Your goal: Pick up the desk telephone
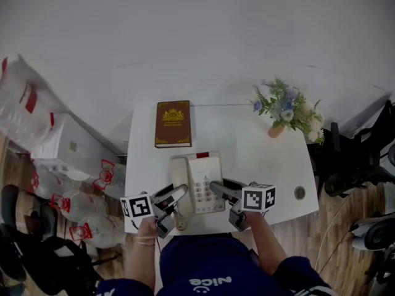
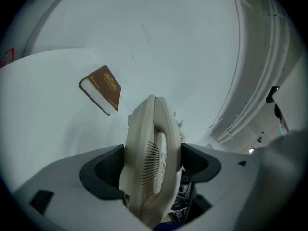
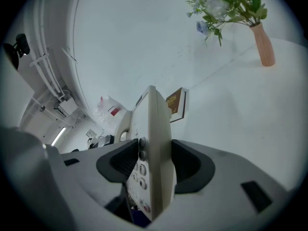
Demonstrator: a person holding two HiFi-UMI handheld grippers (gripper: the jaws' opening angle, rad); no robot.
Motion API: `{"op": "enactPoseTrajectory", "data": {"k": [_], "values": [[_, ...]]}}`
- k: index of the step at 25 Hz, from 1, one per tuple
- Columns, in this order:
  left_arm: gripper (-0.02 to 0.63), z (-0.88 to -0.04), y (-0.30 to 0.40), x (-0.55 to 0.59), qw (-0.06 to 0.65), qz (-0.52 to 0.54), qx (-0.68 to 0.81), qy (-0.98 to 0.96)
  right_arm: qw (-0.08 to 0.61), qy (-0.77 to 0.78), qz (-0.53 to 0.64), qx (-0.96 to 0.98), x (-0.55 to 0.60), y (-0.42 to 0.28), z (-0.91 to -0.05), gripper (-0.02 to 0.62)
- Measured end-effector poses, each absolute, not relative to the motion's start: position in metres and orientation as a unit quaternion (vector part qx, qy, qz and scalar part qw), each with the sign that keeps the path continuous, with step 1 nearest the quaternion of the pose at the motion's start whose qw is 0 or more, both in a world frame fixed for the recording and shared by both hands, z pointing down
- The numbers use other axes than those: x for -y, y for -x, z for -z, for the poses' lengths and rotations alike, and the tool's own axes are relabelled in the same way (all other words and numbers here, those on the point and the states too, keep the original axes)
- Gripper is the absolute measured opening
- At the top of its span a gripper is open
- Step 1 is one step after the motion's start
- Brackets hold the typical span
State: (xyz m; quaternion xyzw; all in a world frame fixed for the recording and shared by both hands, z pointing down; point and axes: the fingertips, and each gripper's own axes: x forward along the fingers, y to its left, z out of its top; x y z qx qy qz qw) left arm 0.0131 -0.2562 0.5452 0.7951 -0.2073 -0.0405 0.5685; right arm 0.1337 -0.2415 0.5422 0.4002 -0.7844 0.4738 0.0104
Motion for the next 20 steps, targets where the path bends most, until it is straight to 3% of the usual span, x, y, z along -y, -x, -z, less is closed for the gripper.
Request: {"op": "enactPoseTrajectory", "data": {"k": [20], "values": [[0.37, -0.467, -0.03, 0.25, 0.488, 0.112, 0.173, -0.848, -0.053, -0.442, -0.371, 0.815, 0.227, -0.152, -0.462, 0.232]]}}
